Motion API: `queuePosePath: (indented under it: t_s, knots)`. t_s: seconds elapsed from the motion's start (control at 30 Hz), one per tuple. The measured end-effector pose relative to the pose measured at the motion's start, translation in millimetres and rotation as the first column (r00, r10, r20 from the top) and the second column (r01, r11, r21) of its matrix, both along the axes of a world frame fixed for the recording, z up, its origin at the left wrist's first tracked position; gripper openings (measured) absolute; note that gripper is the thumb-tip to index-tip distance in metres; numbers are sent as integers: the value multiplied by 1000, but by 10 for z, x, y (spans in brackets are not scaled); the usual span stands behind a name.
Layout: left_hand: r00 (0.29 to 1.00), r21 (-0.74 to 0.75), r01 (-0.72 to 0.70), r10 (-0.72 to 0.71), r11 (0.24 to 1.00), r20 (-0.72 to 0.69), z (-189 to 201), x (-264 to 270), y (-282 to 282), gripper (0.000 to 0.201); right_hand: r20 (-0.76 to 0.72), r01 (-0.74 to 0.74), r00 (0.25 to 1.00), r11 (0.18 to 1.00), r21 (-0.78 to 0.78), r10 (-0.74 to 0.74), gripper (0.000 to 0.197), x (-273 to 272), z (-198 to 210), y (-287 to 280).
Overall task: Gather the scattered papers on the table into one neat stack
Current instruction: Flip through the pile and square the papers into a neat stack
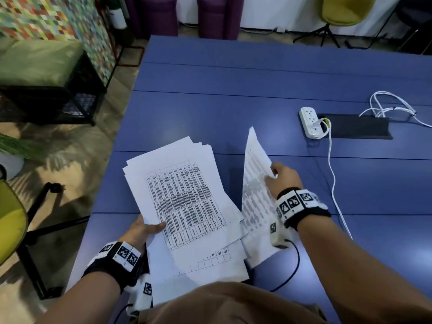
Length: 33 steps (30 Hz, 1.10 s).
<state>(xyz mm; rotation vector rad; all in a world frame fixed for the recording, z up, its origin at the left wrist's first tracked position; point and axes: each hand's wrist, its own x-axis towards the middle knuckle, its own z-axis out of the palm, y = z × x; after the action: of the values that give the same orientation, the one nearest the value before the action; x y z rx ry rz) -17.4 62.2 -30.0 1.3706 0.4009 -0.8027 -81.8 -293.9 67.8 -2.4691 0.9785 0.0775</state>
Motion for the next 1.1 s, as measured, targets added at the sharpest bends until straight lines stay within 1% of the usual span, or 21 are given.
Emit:
queuePosePath:
  t_s: [0.07,0.1,0.13,0.17,0.2,0.27,0.33,0.37,0.4,0.47,0.5,0.57,0.6,0.63,0.73,0.83,0.87,0.93,1.0,1.03,1.1]
  knots:
    - [1000,-20,-18,18,1000,-15,11,10,-63,57,150,-131,980,991,-22,133,22,133,376,45]
    - [1000,-23,-27,26,999,-16,27,2,-101,59,260,-208,946,978,27,194,25,191,565,93]
    - [999,-36,-44,43,998,-19,24,0,-130,62,399,-273,895,951,143,197,29,229,767,170]
    - [998,-40,-63,62,997,-17,2,3,-155,66,547,-342,827,887,310,128,32,247,974,249]
    - [998,-47,-60,60,997,-6,28,-2,-186,70,666,-425,746,779,461,14,32,245,1158,303]
    - [999,-69,-43,43,997,3,26,-2,-226,77,743,-560,628,530,637,-230,37,229,1303,297]
    - [999,-67,-44,44,997,-4,16,-9,-246,75,677,-570,627,365,736,-385,53,230,1178,220]
    - [999,-55,-44,44,997,-3,-38,-2,-229,81,616,-515,666,338,788,-420,58,233,1015,198]
    - [999,-45,-35,36,998,20,-96,8,-209,91,548,-431,717,344,835,-431,59,231,826,202]
    - [997,-46,-32,35,998,62,-119,15,-195,90,410,-203,835,487,849,-367,52,191,390,245]
    - [998,-39,-37,39,999,53,-87,17,-184,82,334,-114,901,592,798,-277,51,140,173,278]
    - [999,-9,-29,29,1000,13,64,-2,-214,67,118,-55,993,784,618,-24,49,6,-231,352]
    - [1000,1,-23,23,1000,2,76,-1,-215,60,1,-53,998,851,522,62,47,-61,-403,376]
    - [1000,-7,-21,21,1000,-5,74,-6,-223,57,-92,-27,993,890,454,77,43,-117,-526,387]
    - [999,-8,-52,51,999,-12,30,21,-218,52,-182,92,983,929,358,-28,33,-175,-642,381]
    - [994,-30,-110,111,993,19,106,4,-301,48,-165,86,986,953,290,-39,40,-157,-607,388]
    - [993,-11,-108,109,994,44,110,5,-336,49,-136,67,990,954,292,-28,47,-147,-587,416]
    - [993,20,-84,82,996,88,139,-13,-377,65,-44,-5,999,942,336,21,71,-124,-546,525]
    - [987,31,-51,46,998,153,180,-39,-415,76,2,-129,991,940,317,135,92,-82,-523,669]
    - [983,32,-16,10,999,182,188,-44,-426,82,-15,-179,981,938,296,192,94,-58,-527,741]
    - [973,60,48,-60,997,223,208,-52,-451,94,-65,-218,967,932,289,246,85,-8,-586,867]
